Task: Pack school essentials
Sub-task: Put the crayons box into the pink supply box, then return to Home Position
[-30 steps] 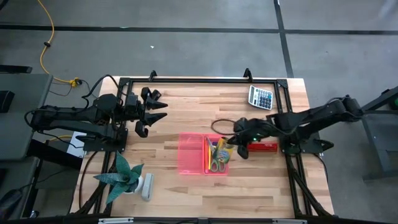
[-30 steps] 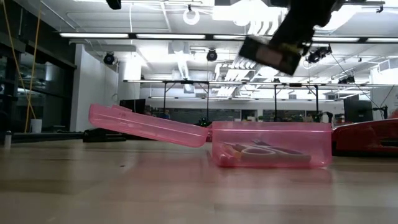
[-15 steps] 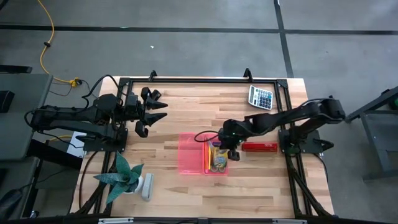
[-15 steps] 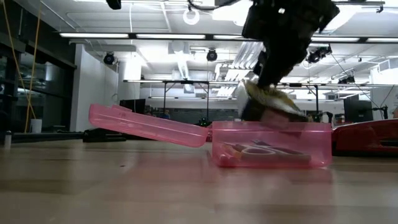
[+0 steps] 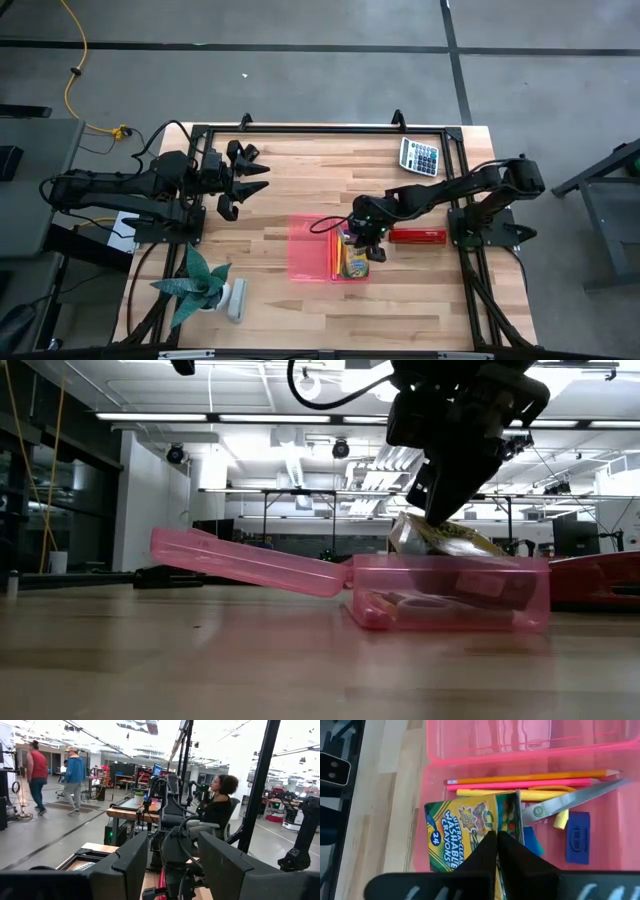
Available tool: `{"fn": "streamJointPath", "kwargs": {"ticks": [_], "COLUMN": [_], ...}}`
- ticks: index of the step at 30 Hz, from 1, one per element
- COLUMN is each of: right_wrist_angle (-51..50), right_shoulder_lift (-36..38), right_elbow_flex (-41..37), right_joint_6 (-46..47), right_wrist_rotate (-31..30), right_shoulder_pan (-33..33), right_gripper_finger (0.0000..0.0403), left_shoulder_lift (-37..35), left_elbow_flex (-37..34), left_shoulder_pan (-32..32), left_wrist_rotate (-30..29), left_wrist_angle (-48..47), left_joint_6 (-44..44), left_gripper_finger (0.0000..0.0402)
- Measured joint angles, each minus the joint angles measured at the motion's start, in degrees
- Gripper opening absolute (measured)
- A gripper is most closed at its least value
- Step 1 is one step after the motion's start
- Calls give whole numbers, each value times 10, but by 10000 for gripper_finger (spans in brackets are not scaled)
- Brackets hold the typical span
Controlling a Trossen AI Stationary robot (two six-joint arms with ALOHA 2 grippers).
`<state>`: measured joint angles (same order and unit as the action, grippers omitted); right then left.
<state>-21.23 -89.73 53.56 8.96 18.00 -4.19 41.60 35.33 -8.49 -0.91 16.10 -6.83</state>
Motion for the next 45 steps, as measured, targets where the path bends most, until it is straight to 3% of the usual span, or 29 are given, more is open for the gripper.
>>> {"fn": "streamJointPath", "kwargs": {"ticks": [9,15,20,25,28,33,36,40,45], "right_wrist_angle": [-1,-2,-35,-112,-56,105,221,318,330], "right_shoulder_lift": [0,9,61,149,219,334,386,431,459], "right_elbow_flex": [0,0,0,-2,-55,-211,-269,-282,-230], "right_joint_6": [14,47,37,39,77,199,221,189,131], "right_wrist_rotate": [-9,-13,-17,-116,-165,-194,-212,-251,-253], "right_shoulder_pan": [0,0,4,-2,-11,-21,-21,-11,-3], "right_gripper_finger": [13,101,165,182,184,184,184,184,184], "left_shoulder_lift": [0,0,0,0,0,0,0,0,0], "left_elbow_flex": [0,0,0,0,0,0,0,0,0], "left_shoulder_pan": [0,0,0,0,0,0,0,0,0], "left_wrist_rotate": [0,0,0,0,-3,-9,-9,-9,-9], "left_wrist_angle": [0,0,0,0,0,0,0,-2,-9], "left_joint_6": [0,0,0,28,36,11,10,10,10], "left_gripper_finger": [163,163,163,163,163,163,163,163,163]}}
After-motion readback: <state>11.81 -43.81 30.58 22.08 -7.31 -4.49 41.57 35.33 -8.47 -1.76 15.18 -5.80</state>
